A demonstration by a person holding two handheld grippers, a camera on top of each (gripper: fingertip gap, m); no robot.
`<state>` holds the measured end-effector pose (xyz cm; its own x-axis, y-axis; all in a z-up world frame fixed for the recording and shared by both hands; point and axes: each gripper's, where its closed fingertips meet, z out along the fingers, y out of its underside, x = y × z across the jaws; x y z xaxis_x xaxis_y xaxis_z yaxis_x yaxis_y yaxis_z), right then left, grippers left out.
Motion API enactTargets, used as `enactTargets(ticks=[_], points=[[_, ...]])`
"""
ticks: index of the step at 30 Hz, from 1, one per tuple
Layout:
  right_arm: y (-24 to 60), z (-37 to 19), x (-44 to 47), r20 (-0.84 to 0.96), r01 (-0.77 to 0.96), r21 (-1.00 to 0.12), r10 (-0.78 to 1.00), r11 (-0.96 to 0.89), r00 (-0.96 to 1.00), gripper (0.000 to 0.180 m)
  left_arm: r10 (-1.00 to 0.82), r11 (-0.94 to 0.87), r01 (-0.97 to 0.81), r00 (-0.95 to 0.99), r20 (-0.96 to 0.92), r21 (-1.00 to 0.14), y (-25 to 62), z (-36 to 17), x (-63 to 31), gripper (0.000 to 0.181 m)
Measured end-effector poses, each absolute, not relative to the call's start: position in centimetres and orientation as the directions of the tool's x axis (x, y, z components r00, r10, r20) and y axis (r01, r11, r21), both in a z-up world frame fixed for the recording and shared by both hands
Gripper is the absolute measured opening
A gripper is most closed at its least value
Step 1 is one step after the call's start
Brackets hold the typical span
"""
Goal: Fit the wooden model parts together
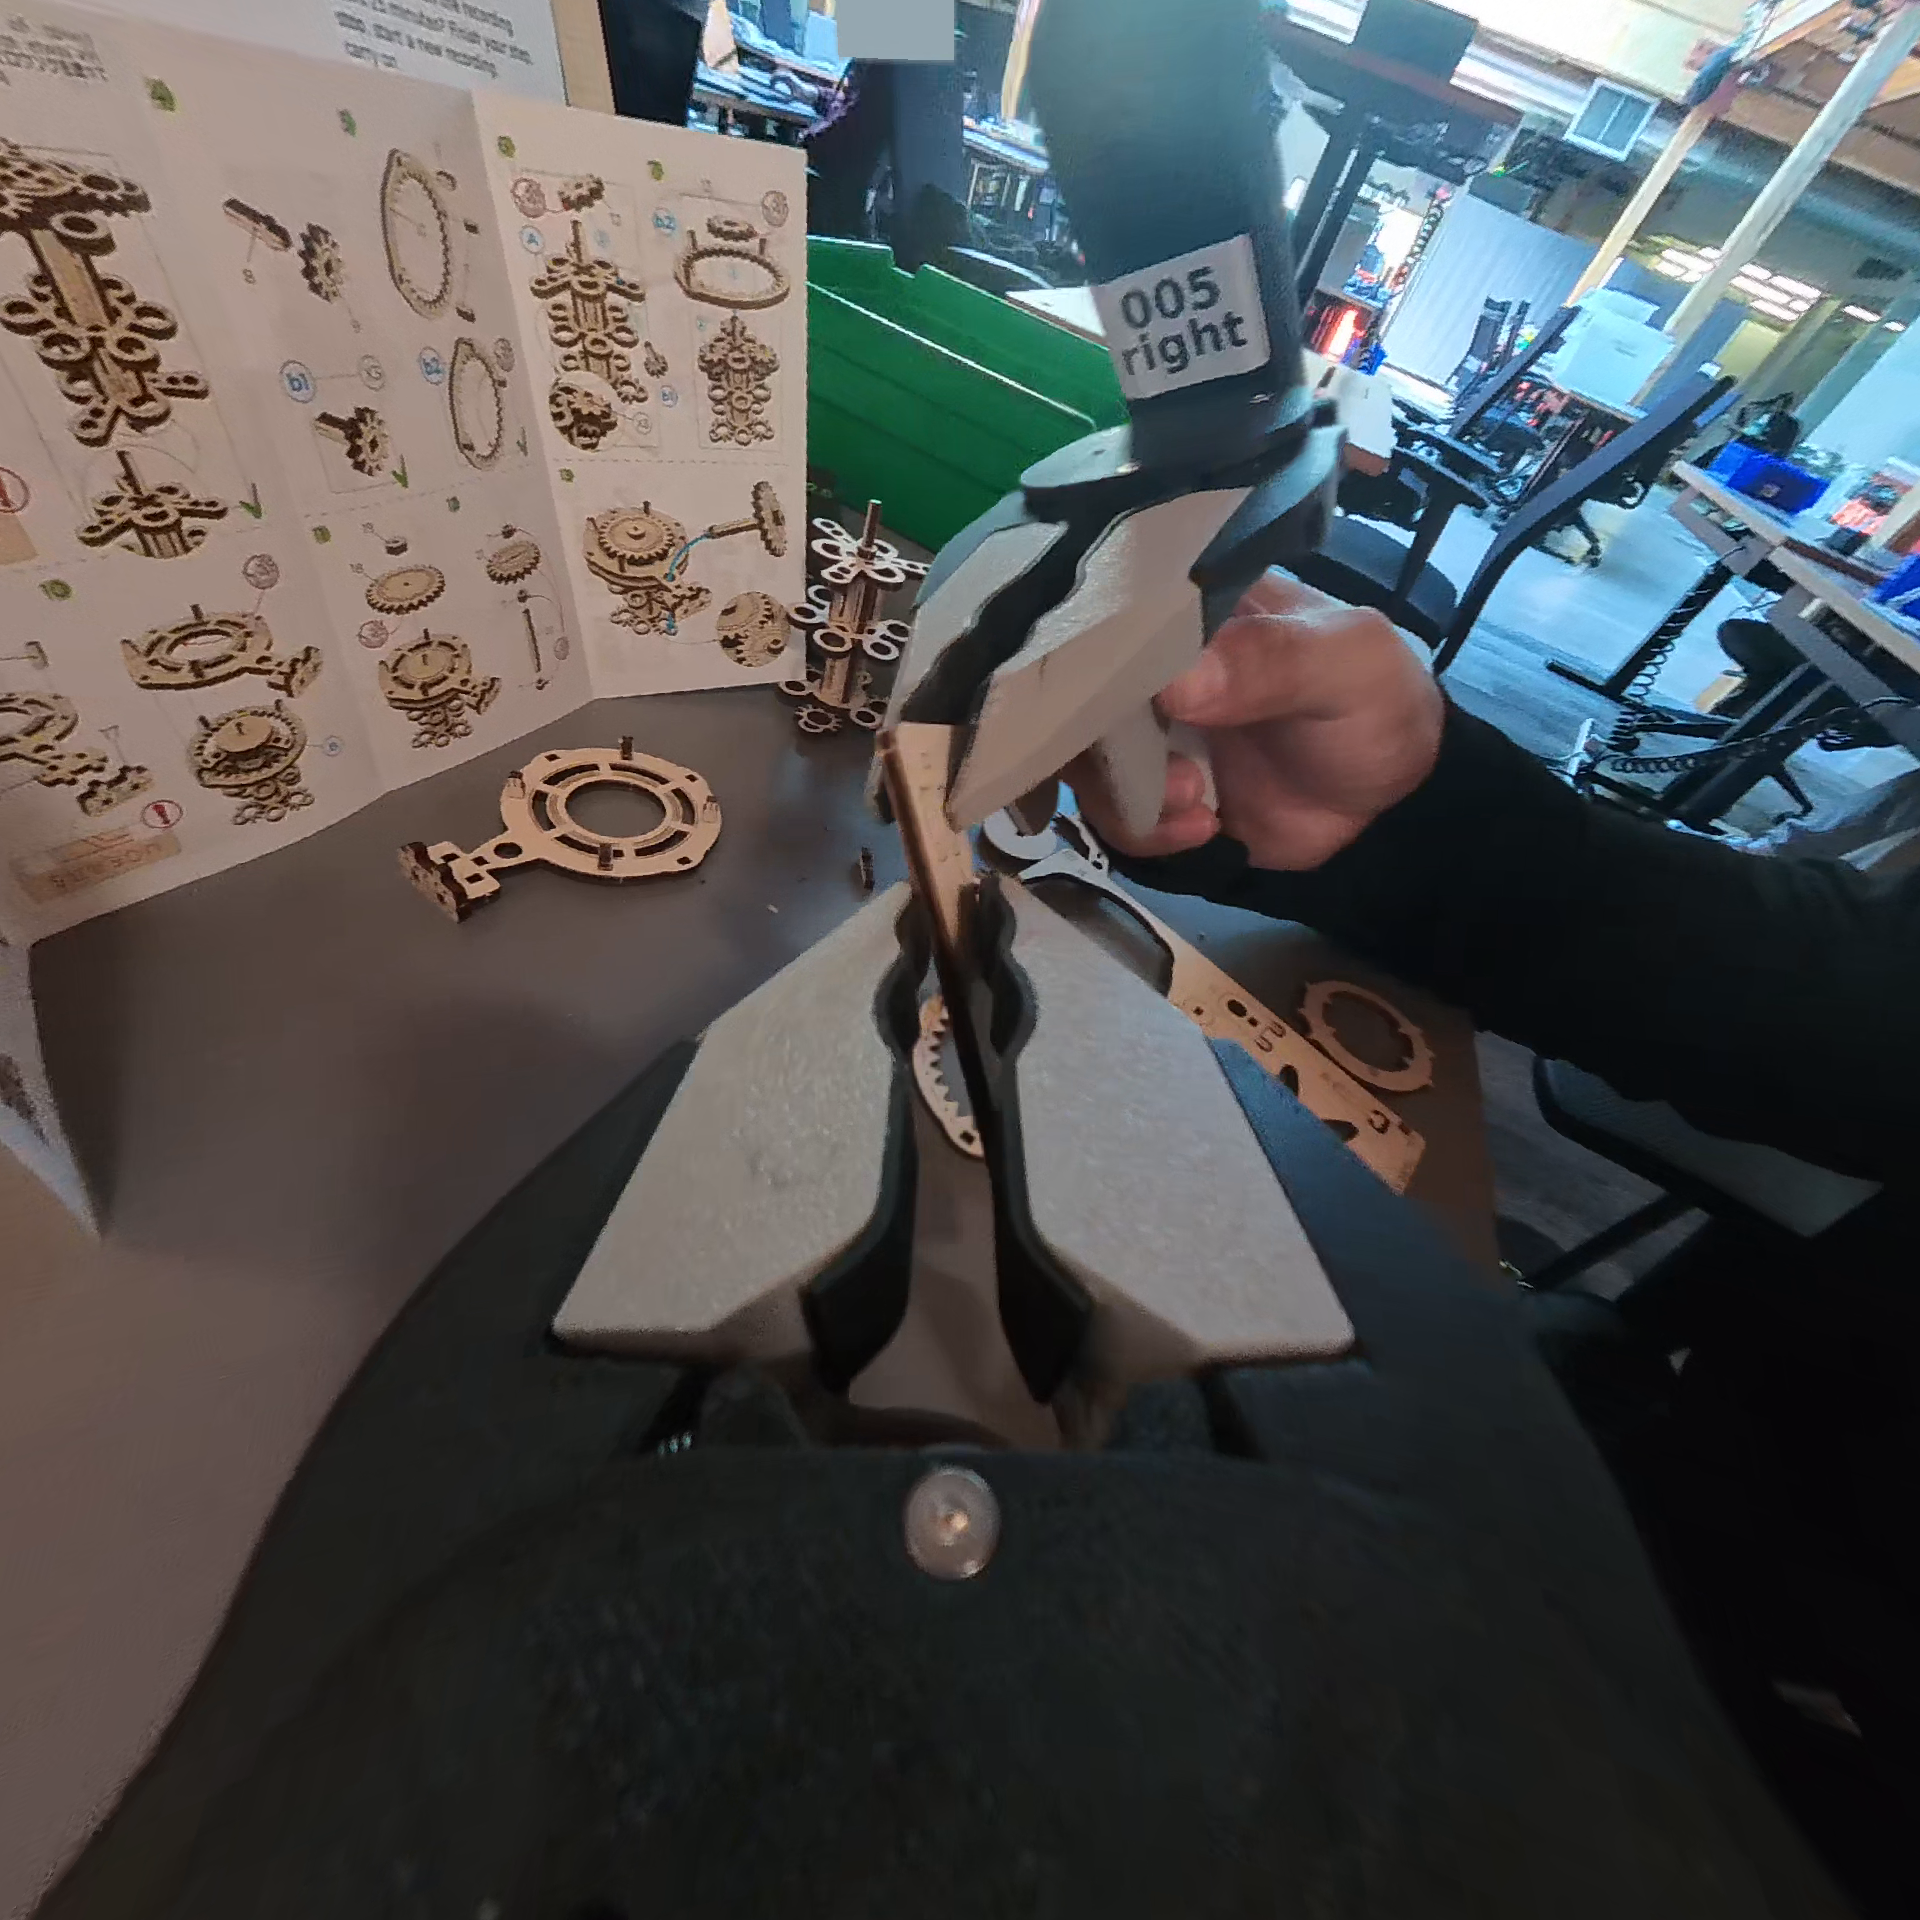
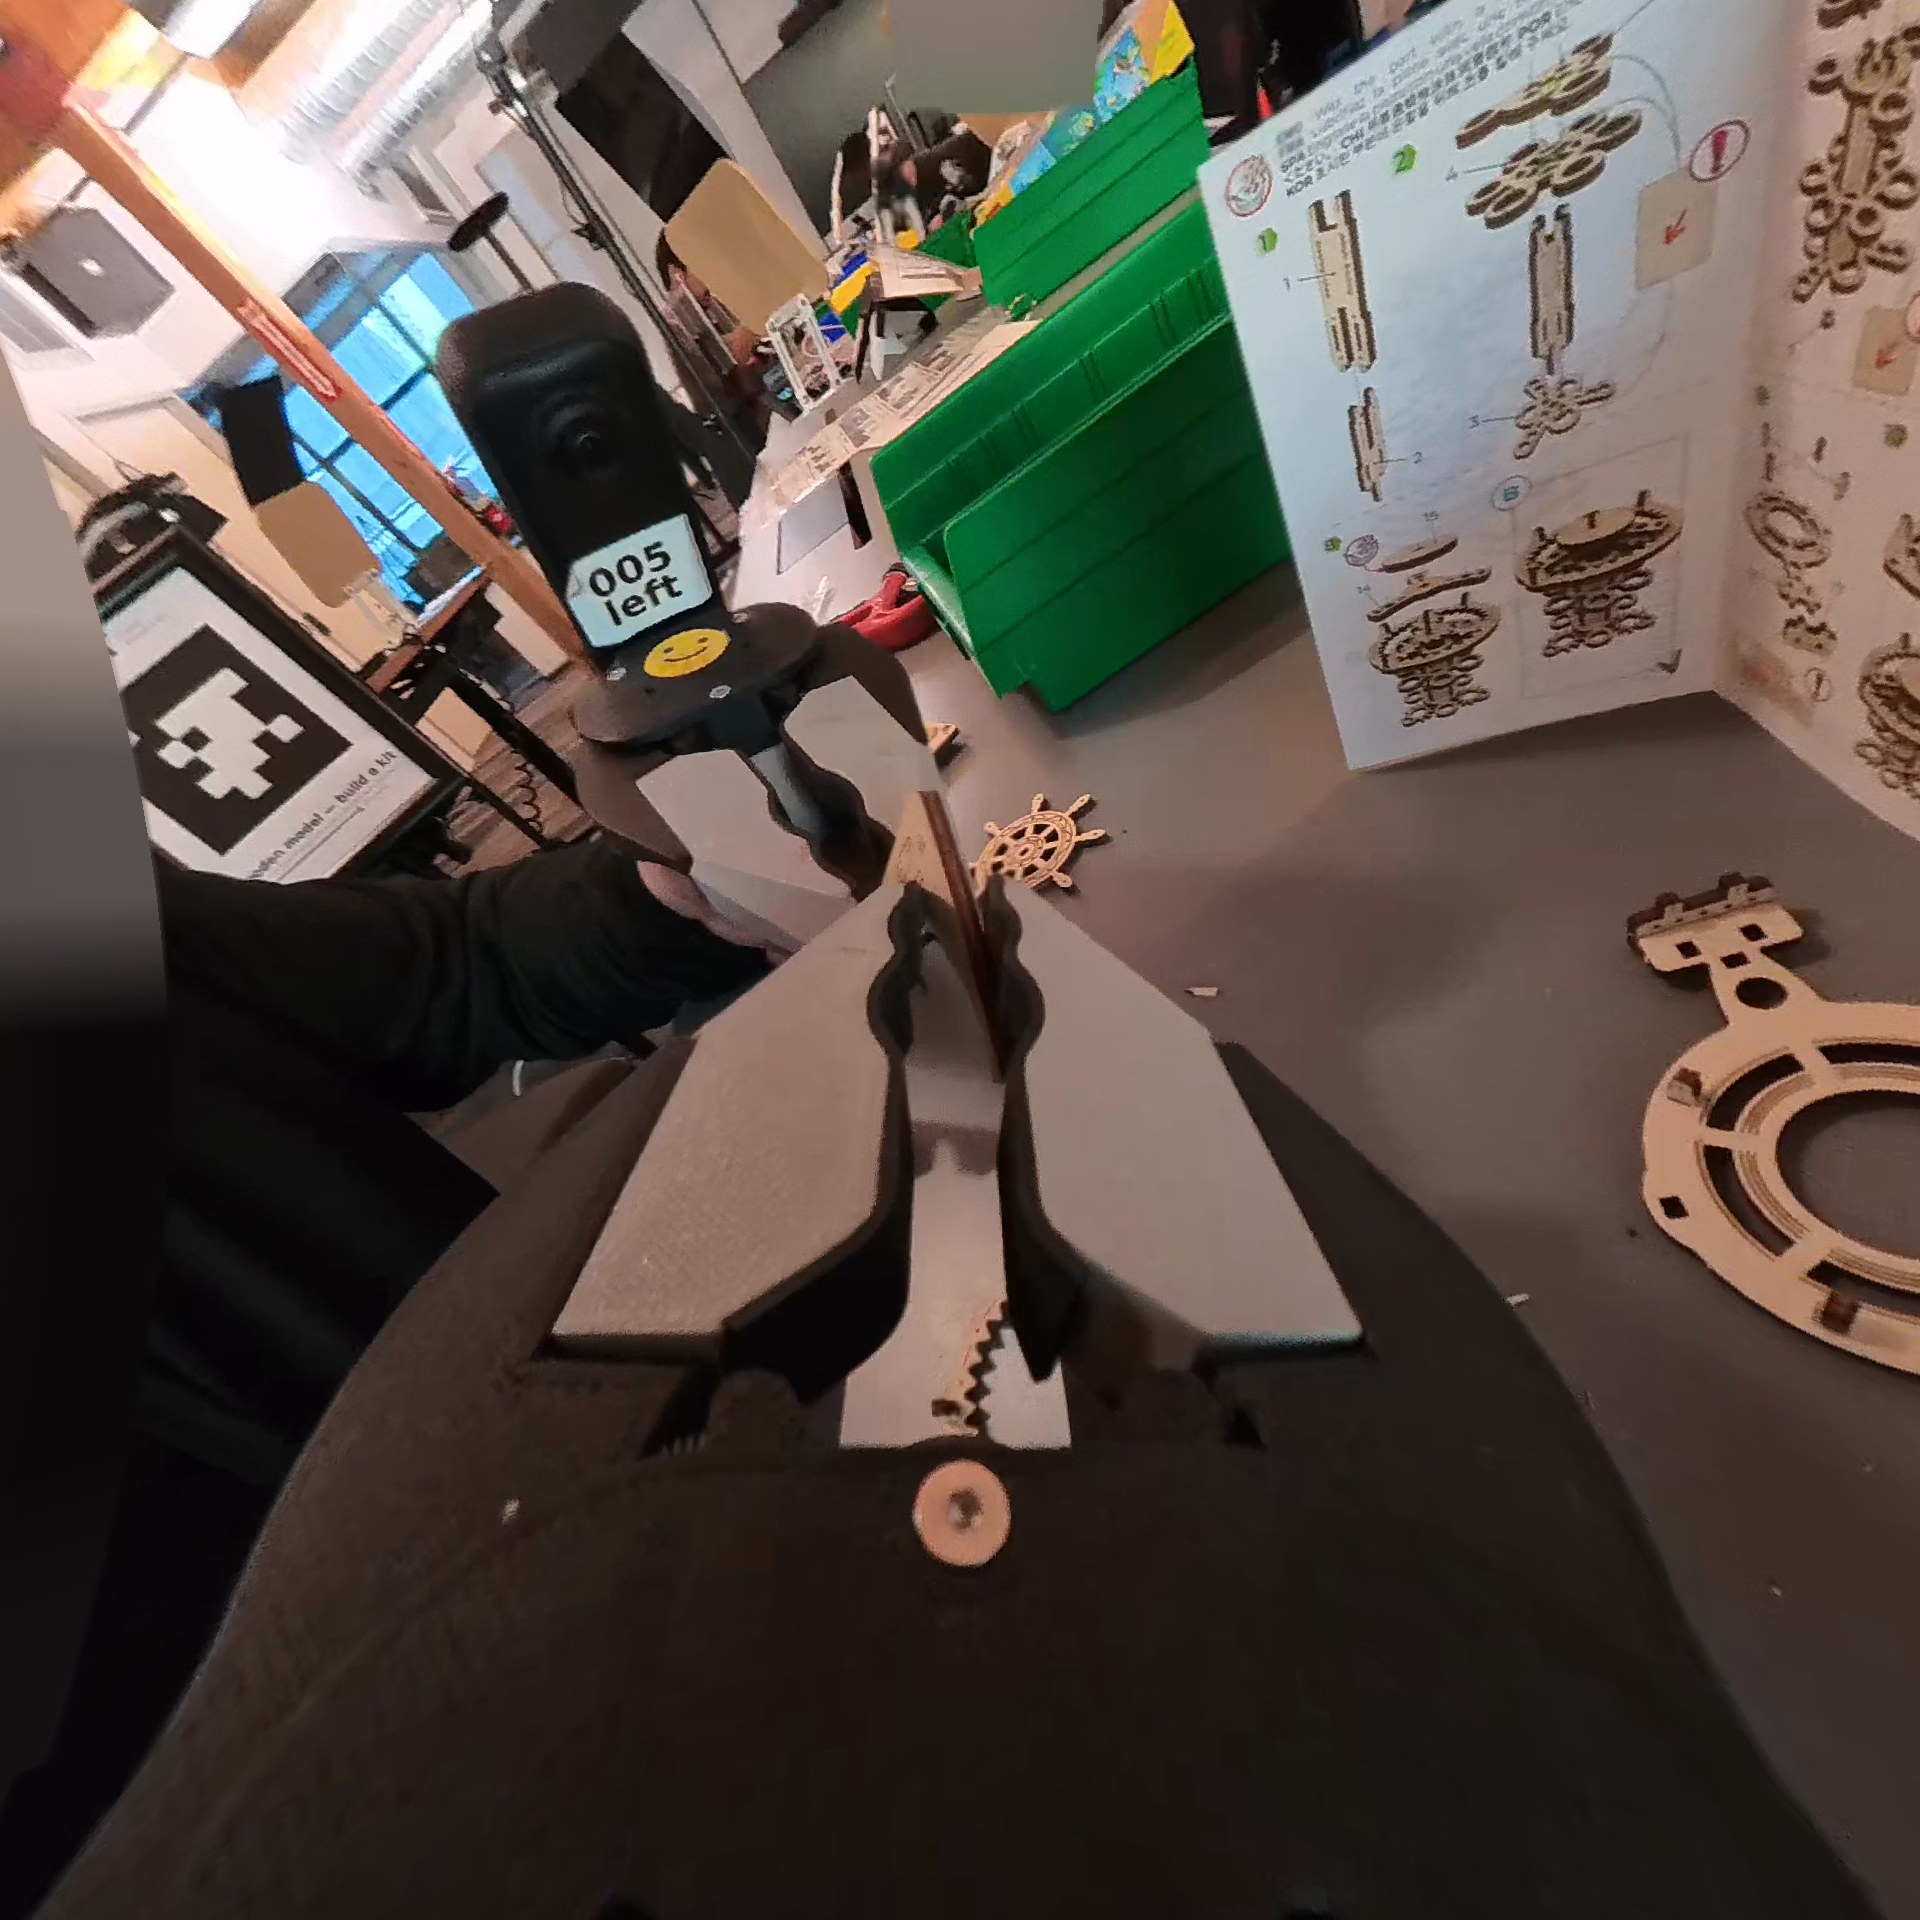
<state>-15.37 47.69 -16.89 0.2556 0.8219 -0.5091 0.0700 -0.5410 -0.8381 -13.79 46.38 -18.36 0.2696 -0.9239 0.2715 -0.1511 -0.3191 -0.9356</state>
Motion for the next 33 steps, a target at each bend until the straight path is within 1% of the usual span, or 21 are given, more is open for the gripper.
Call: enactTargets(ticks=[5, 7, 9, 11, 14, 16, 18, 22, 29, 33], points=[[47.7, -16.6, -15.6, -0.435, 0.104, -0.868, 0.845, -0.485, 0.309, 0.004, -0.918, -0.319, -0.151, 0.294, 0.266, -0.936, 46.6, -18.3, -14.1, 0.007], [47.7, -16.5, -15.8, -0.399, 0.122, -0.882, 0.860, -0.455, 0.318, 0.004, -0.913, -0.349, -0.131, 0.269, 0.305, -0.928, 46.5, -18.1, -14.1, 0.006], [47.7, -15.9, -15.8, -0.388, 0.104, -0.895, 0.872, -0.433, 0.297, 0.007, -0.906, -0.386, -0.073, 0.220, 0.363, -0.920, 46.3, -17.1, -14.1, 0.001], [47.9, -16.0, -15.6, -0.405, 0.108, -0.885, 0.864, -0.453, 0.300, 0.015, -0.916, -0.349, -0.079, 0.237, 0.323, -0.934, 46.4, -17.0, -14.0, 0.001], [48.0, -16.0, -15.4, -0.278, 0.168, -0.919, 0.888, -0.357, 0.366, 0.020, -0.933, -0.264, -0.094, 0.276, 0.229, -0.960, 46.6, -16.9, -14.0, 0.001], [48.0, -15.7, -15.3, -0.189, 0.207, -0.935, 0.899, -0.288, 0.396, 0.020, -0.935, -0.251, -0.082, 0.277, 0.220, -0.965, 46.6, -16.4, -14.2, 0.000], [47.8, -15.4, -15.4, -0.144, 0.229, -0.941, 0.909, -0.248, 0.392, 0.018, -0.938, -0.245, -0.083, 0.271, 0.215, -0.966, 46.4, -16.2, -14.3, 0.000], [47.6, -15.5, -15.6, -0.230, 0.199, -0.929, 0.909, -0.311, 0.348, 0.016, -0.942, -0.197, -0.118, 0.296, 0.155, -0.973, 46.4, -16.4, -14.4, 0.000], [47.6, -15.2, -15.7, -0.362, 0.091, -0.912, 0.891, -0.399, 0.275, 0.013, -0.935, -0.235, -0.093, 0.294, 0.199, -0.968, 46.5, -16.5, -14.4, 0.000], [47.8, -15.5, -15.7, -0.348, 0.090, -0.917, 0.889, -0.389, 0.298, 0.013, -0.925, -0.262, -0.077, 0.304, 0.227, -0.962, 46.7, -16.7, -14.4, 0.000]])
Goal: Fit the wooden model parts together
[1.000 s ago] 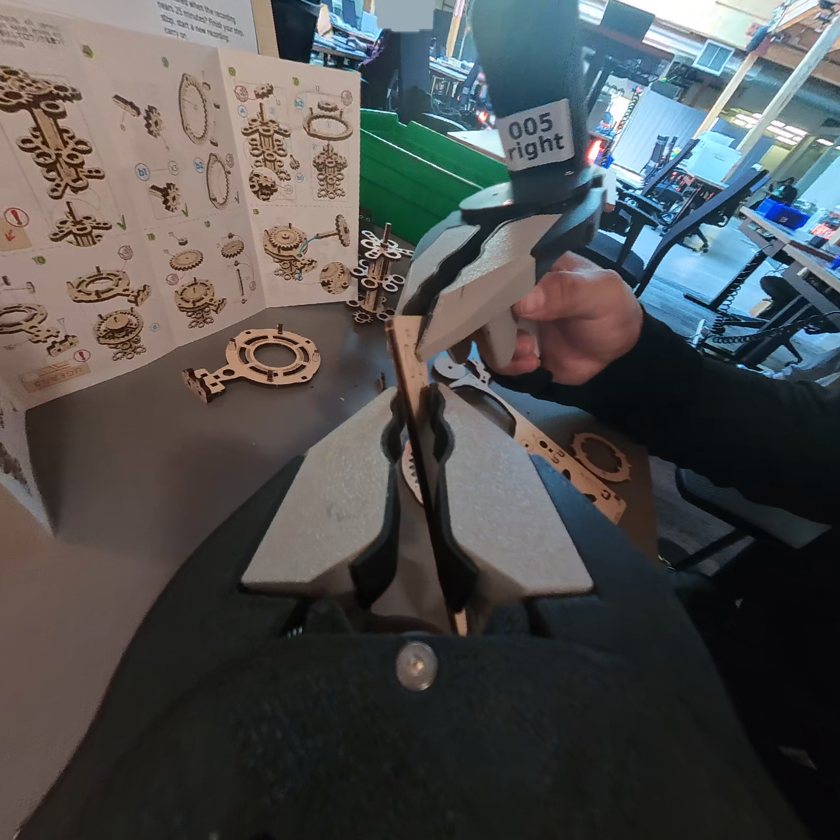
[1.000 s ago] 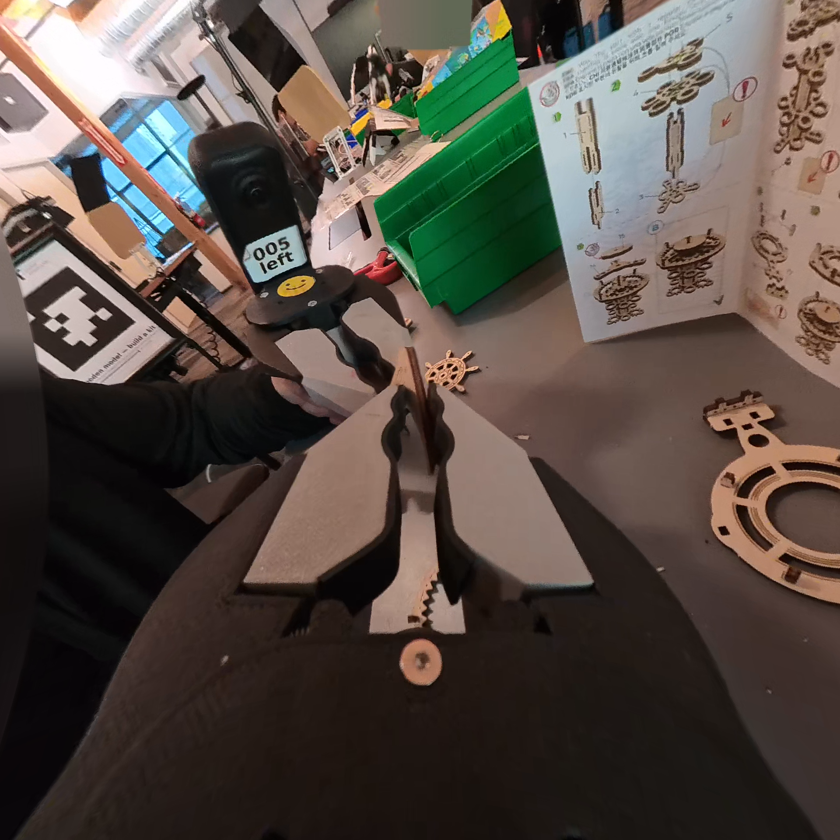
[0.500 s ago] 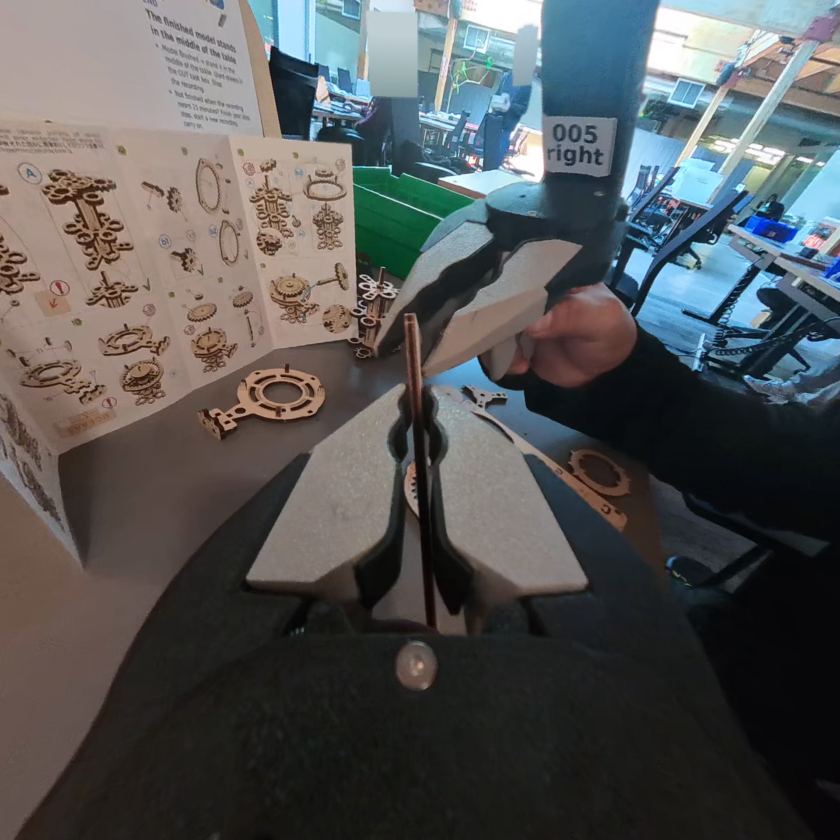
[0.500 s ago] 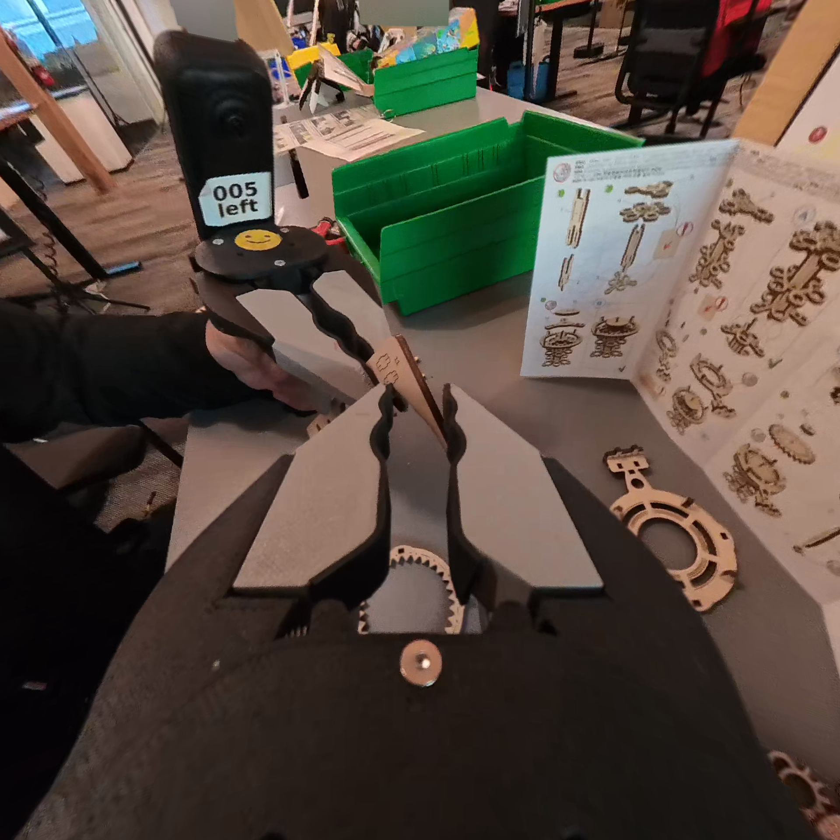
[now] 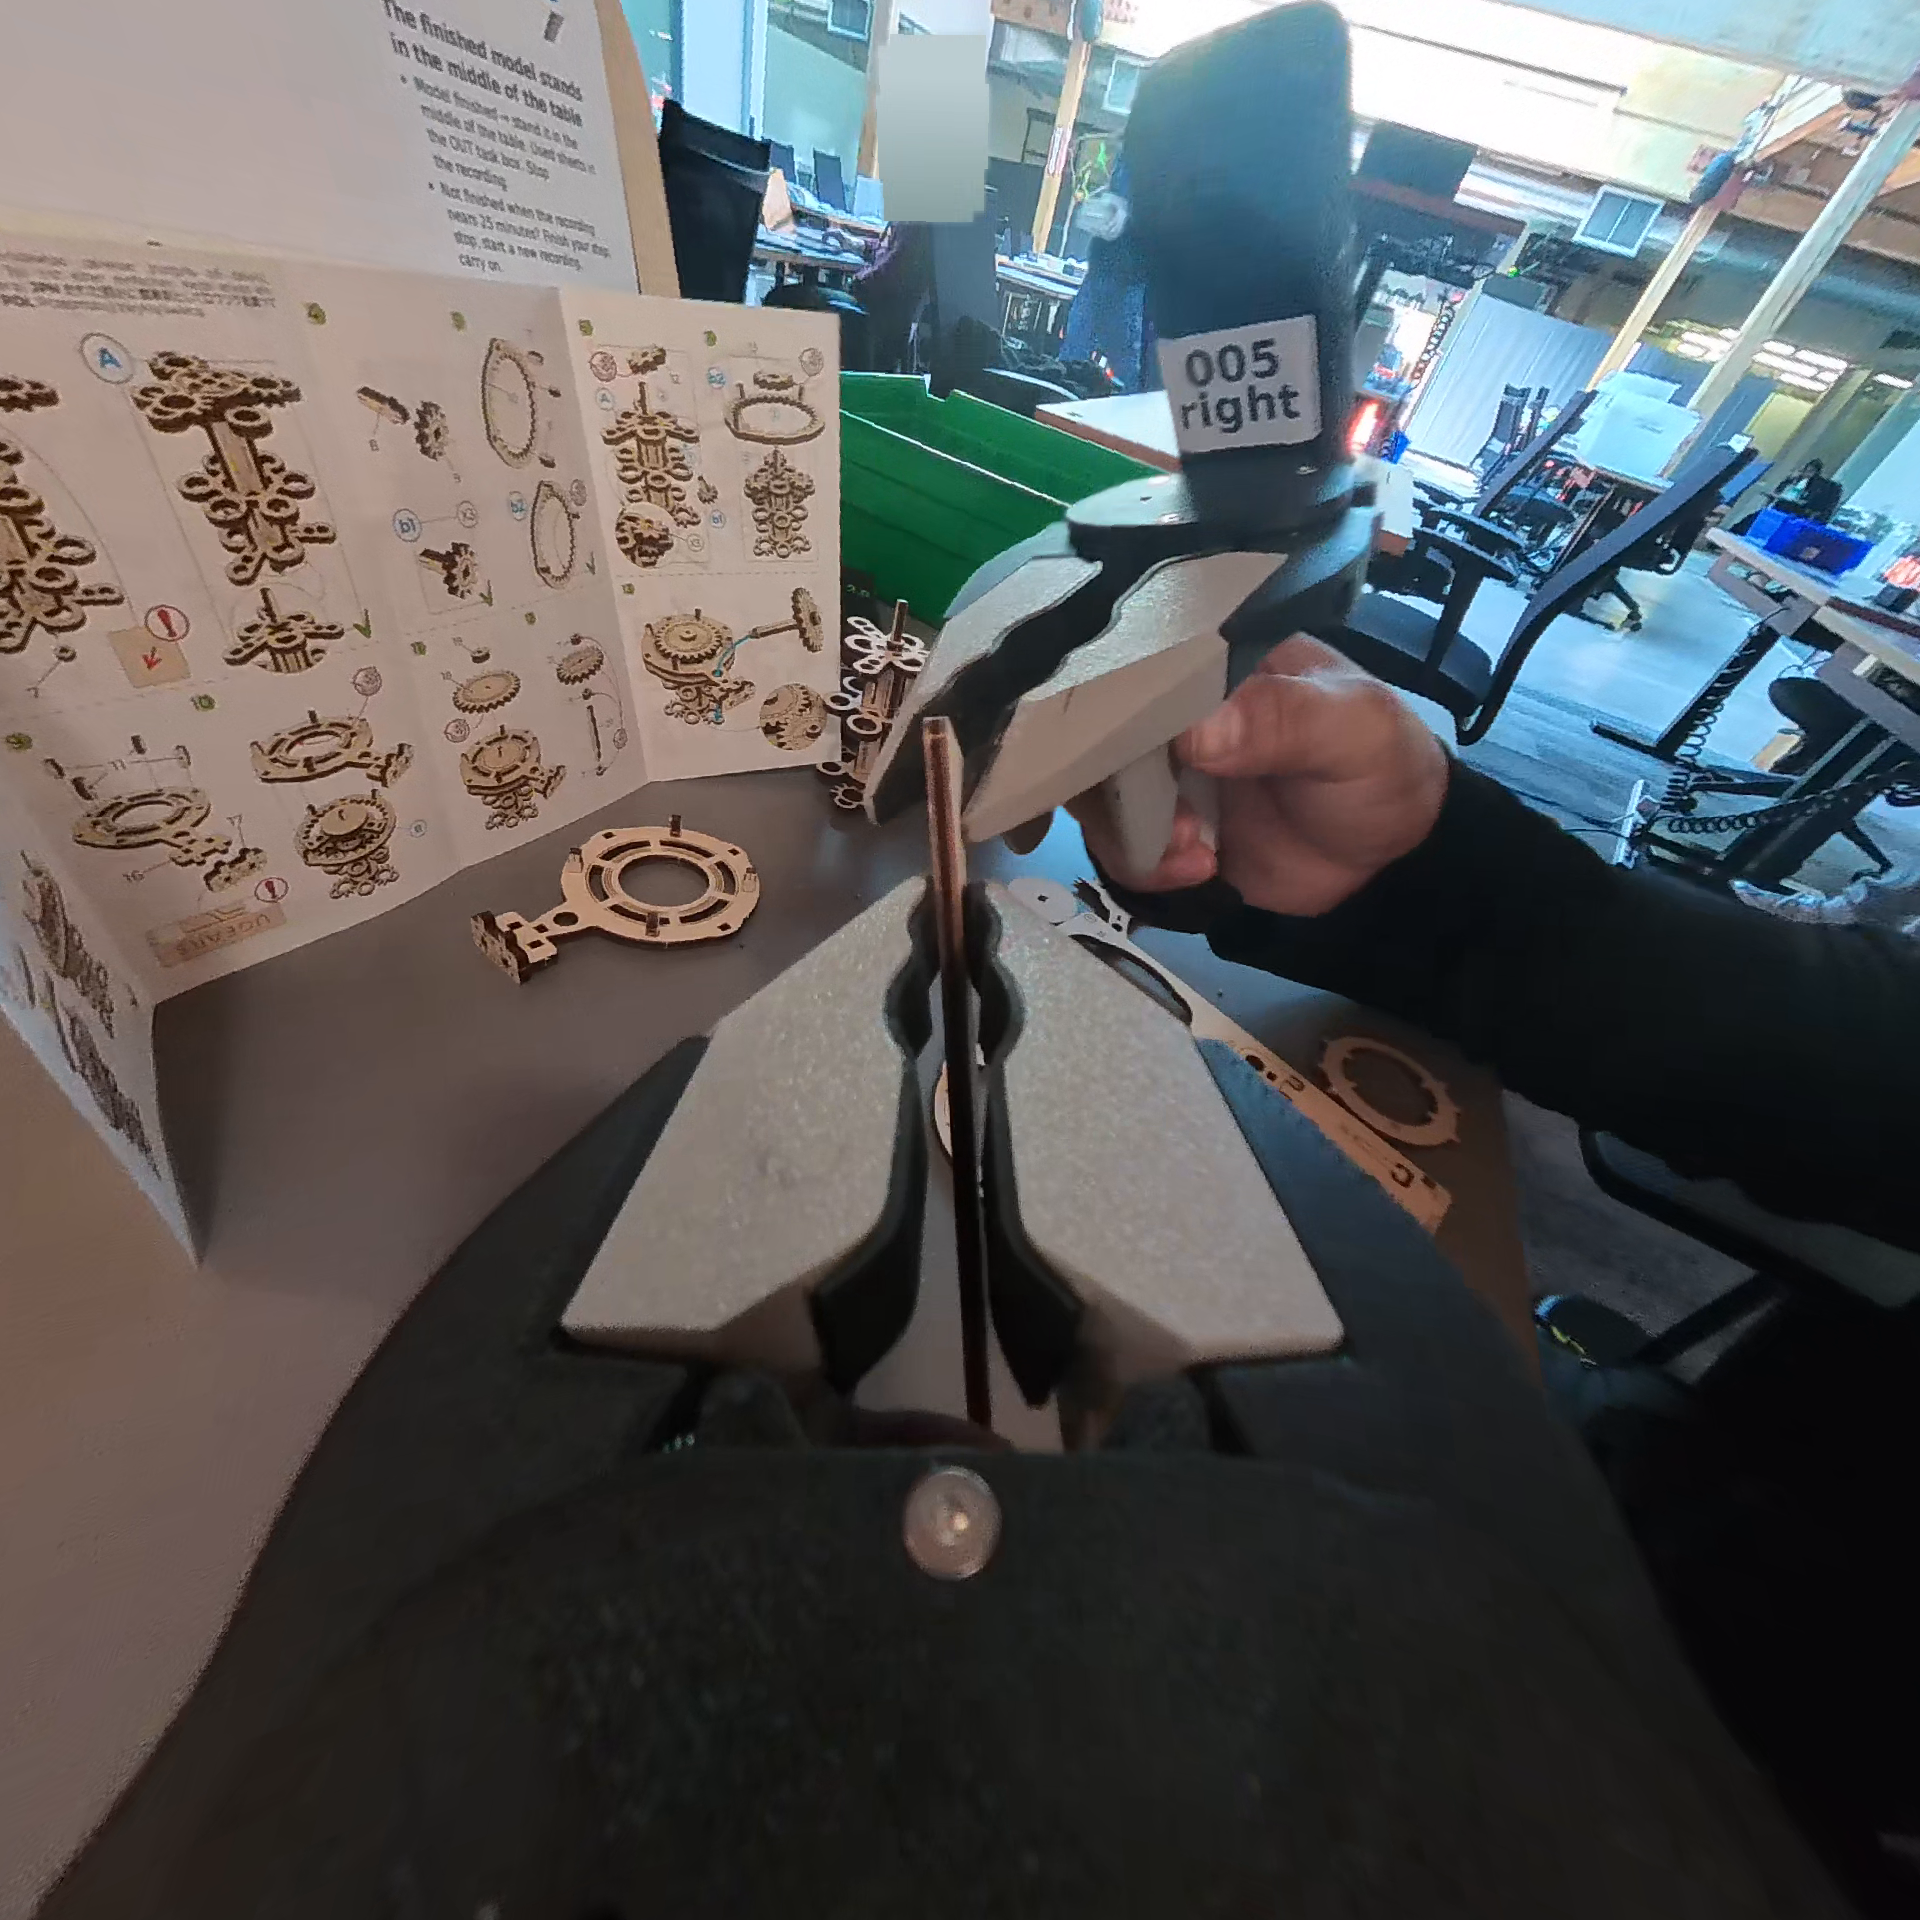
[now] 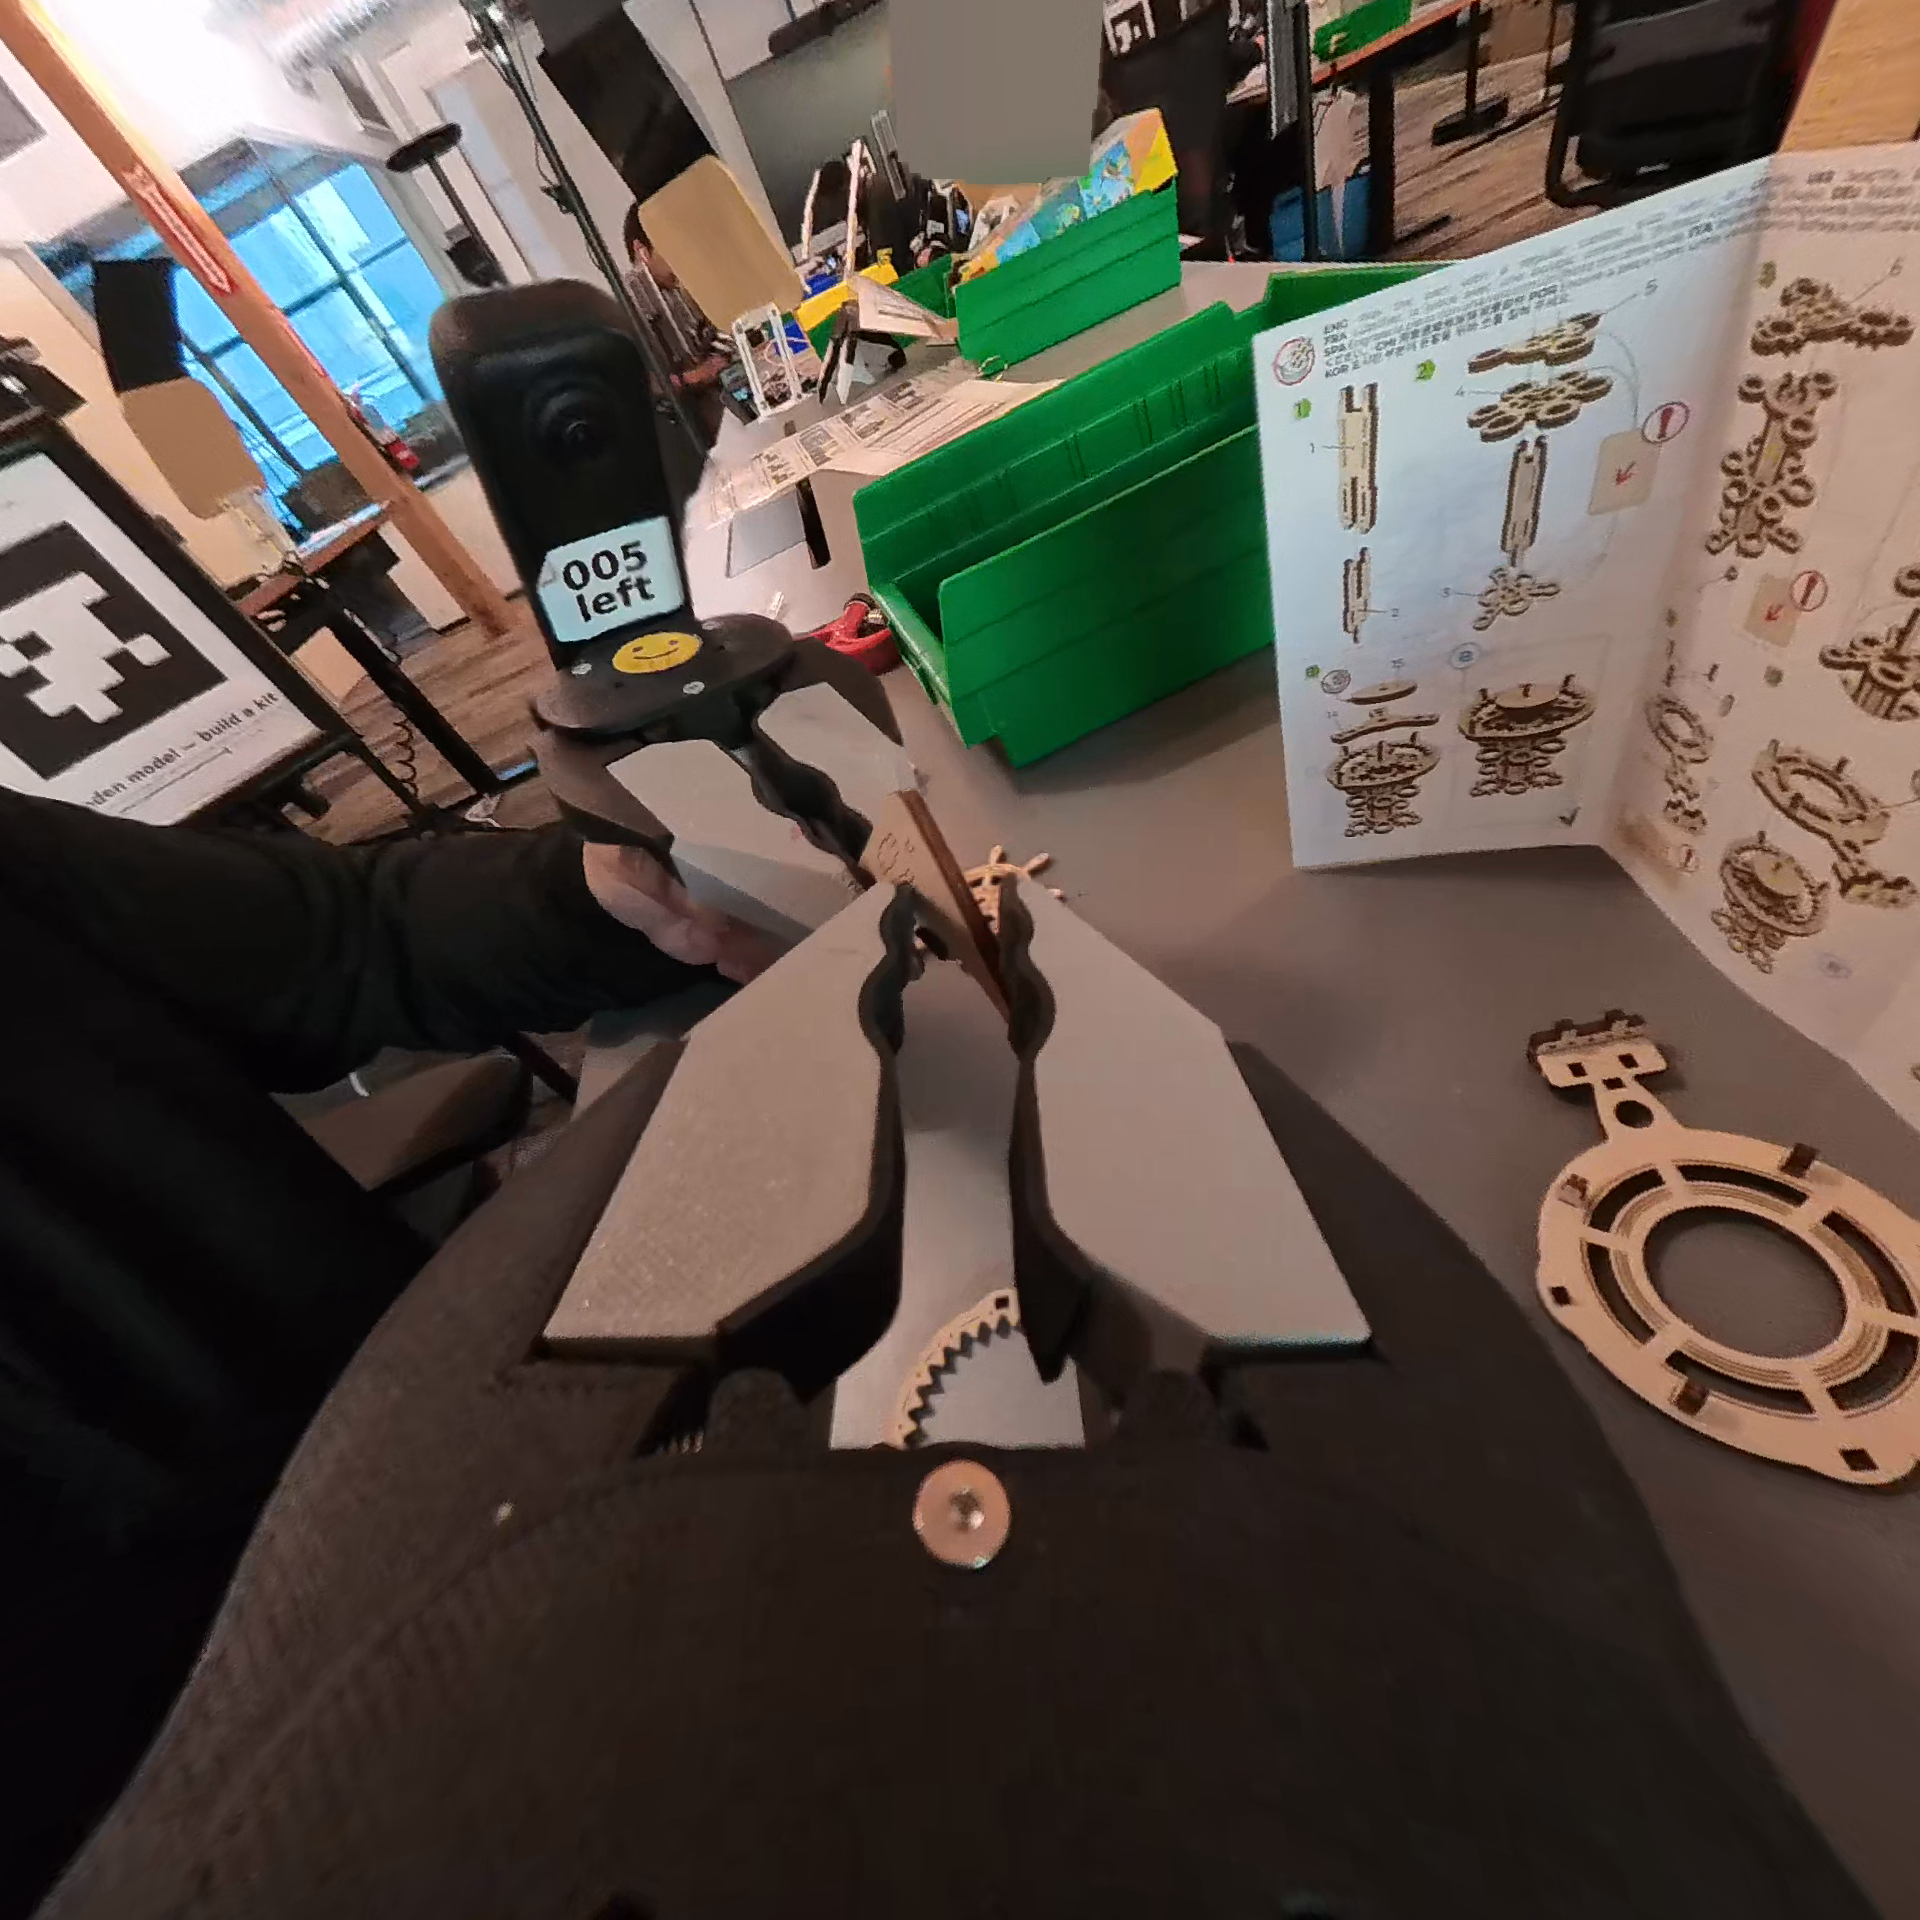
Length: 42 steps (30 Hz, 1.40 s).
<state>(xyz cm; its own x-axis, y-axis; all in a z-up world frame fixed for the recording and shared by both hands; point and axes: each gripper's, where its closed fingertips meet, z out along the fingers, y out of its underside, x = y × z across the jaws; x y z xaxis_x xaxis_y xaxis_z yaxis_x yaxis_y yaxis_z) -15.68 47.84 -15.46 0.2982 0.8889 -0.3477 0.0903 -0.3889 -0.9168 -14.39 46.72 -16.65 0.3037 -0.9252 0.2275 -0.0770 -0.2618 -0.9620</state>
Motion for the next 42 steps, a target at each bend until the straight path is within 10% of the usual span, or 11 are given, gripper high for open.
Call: enactTargets(ticks=[42], points=[[48.8, -16.5, -15.8, -0.228, 0.171, -0.927, 0.862, -0.335, 0.453, 0.012, -0.884, -0.301, -0.073, 0.395, 0.250, -0.951, 47.8, -17.7, -14.6, 0.004]])
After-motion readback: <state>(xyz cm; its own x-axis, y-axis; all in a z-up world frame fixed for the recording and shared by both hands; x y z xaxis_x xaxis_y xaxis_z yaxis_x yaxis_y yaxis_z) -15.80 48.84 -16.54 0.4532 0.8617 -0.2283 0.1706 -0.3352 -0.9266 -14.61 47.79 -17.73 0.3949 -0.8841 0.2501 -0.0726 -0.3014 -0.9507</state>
